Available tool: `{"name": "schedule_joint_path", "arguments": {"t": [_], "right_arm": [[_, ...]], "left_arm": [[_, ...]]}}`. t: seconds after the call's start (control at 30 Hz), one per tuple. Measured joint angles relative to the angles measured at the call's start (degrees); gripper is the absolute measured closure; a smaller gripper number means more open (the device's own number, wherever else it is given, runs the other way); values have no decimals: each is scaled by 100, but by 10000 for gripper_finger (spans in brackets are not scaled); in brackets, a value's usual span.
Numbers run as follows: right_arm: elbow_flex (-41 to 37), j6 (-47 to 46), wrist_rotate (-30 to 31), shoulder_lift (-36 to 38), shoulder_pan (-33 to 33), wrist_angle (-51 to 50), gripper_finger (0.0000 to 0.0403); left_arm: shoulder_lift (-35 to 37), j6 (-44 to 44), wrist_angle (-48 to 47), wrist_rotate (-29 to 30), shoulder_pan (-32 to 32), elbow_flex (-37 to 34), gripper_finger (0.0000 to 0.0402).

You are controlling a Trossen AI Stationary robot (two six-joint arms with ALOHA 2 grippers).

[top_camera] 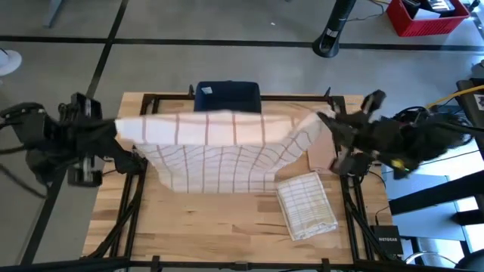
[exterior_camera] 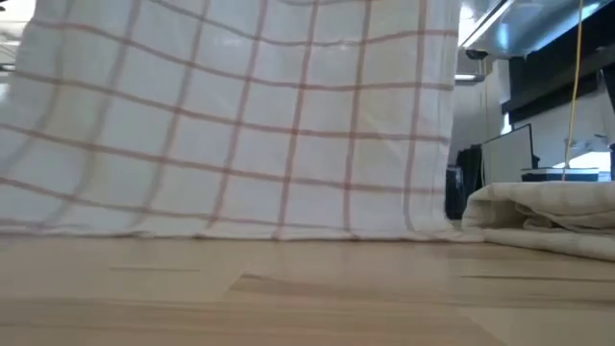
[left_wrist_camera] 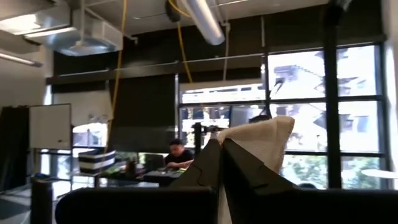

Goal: Fold towel
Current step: Fold the white with brown pattern towel on the table

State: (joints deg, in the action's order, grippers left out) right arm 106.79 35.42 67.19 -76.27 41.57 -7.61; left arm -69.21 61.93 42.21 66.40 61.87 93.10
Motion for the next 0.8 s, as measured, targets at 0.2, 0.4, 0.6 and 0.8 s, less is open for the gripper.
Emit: {"name": "schedule_joint_path", "arguments": {"t": [0.2,0.4,0.6,0.8], "right_arm": [[287,-2,15,-303,860,74,397],[908,78,-250,-803,1544,111,397],[1845,410,-381,-1486,1900,120,397],[2718,709,-376,-1939,1921,138,397]], "left_arm": [[-361,-38,2,-264,340,0,400],[-766,-164,49,-1063,704,105,400],[-1245,190,40,-1463,944,607,400],[-1541,867,38,-1519,1027,1177,400]]}}
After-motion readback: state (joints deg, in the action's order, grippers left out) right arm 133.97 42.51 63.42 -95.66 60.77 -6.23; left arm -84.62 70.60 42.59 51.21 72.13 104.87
